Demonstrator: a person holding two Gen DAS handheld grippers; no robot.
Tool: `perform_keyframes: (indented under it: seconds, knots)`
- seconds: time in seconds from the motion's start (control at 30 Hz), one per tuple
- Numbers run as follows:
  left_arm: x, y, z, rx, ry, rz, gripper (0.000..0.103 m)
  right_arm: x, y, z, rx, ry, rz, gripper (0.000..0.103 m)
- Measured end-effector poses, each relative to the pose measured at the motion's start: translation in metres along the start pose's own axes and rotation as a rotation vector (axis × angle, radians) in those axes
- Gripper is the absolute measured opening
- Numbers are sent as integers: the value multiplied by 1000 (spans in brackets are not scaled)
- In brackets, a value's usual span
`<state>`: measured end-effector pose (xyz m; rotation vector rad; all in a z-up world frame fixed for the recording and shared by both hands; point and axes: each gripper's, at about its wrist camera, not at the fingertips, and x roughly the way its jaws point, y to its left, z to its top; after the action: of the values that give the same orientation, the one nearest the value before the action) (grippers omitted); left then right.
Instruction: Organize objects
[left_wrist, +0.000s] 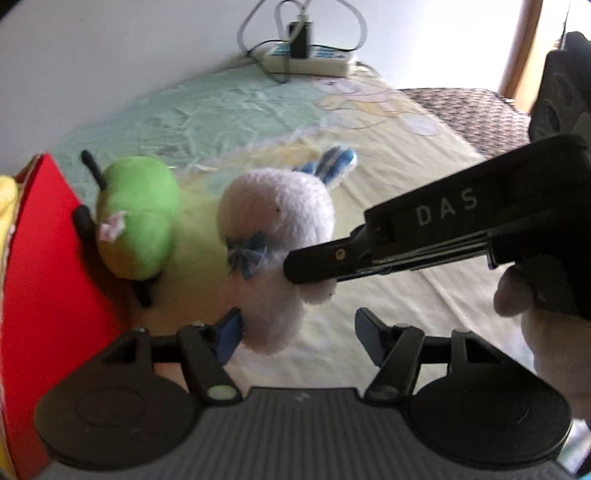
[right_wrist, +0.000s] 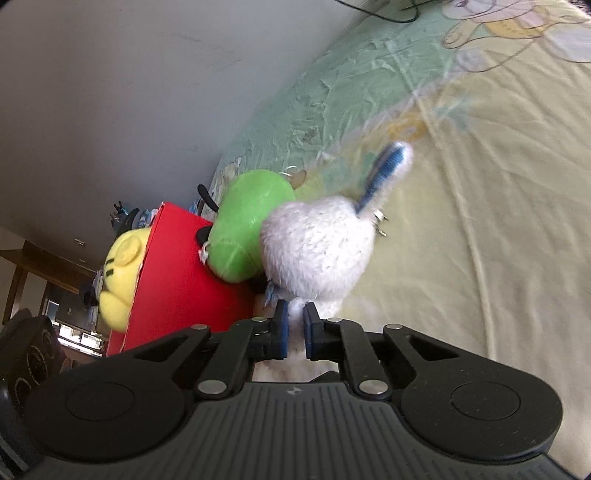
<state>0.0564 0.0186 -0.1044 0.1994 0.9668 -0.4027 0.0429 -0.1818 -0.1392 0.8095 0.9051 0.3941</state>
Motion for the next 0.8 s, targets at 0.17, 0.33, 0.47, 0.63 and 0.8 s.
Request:
perform_keyframes:
  seconds: [0.17,0.33,0.47,0.63,0.8]
  knots:
    - [-13,-24,-10,59,-3,-77,67,-26,-9,-16,18,-8,-34,9]
    - [-21,-47,-24,118,8,-144,67,-51,-15,-40,46,-23,-68,9]
    - [-25,-61,-31,144,15,-198,67,-71,-22,-55,78,-39,-93,9]
    - [-34,-77,-33,193,-12,-234,70,-90,-32,-66,122,-71,-124,10]
    - [-36,-76,-26,189,-48,-217,80,-93,-39,-70,148,-106,-149,18]
